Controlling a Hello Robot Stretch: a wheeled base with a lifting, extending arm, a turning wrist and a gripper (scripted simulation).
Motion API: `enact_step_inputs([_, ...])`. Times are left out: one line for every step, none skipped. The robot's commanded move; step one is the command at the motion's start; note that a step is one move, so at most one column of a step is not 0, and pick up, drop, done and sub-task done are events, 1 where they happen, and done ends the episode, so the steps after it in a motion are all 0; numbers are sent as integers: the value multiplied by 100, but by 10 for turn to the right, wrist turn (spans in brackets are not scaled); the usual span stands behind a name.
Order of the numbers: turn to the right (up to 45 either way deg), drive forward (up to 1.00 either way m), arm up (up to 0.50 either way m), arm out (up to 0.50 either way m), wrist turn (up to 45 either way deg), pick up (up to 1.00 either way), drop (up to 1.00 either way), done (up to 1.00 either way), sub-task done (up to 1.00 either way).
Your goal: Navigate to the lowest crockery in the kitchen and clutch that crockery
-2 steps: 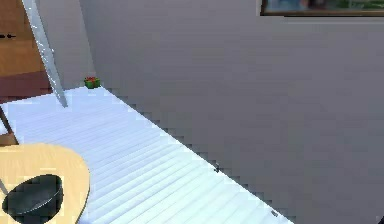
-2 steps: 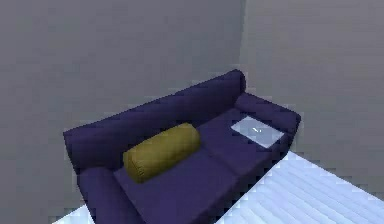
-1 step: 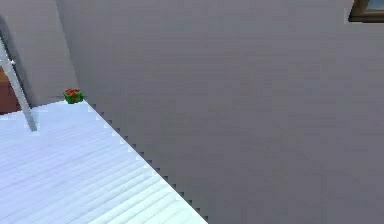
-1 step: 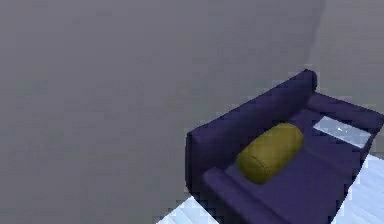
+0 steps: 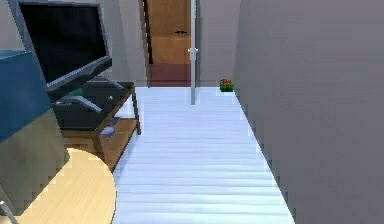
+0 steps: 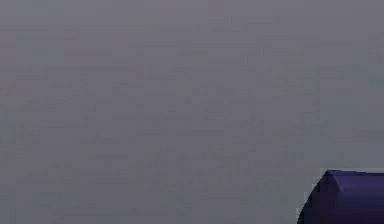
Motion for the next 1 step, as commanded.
enact_step_inputs([0, 90, 0, 0, 0, 0, 0, 0, 0])
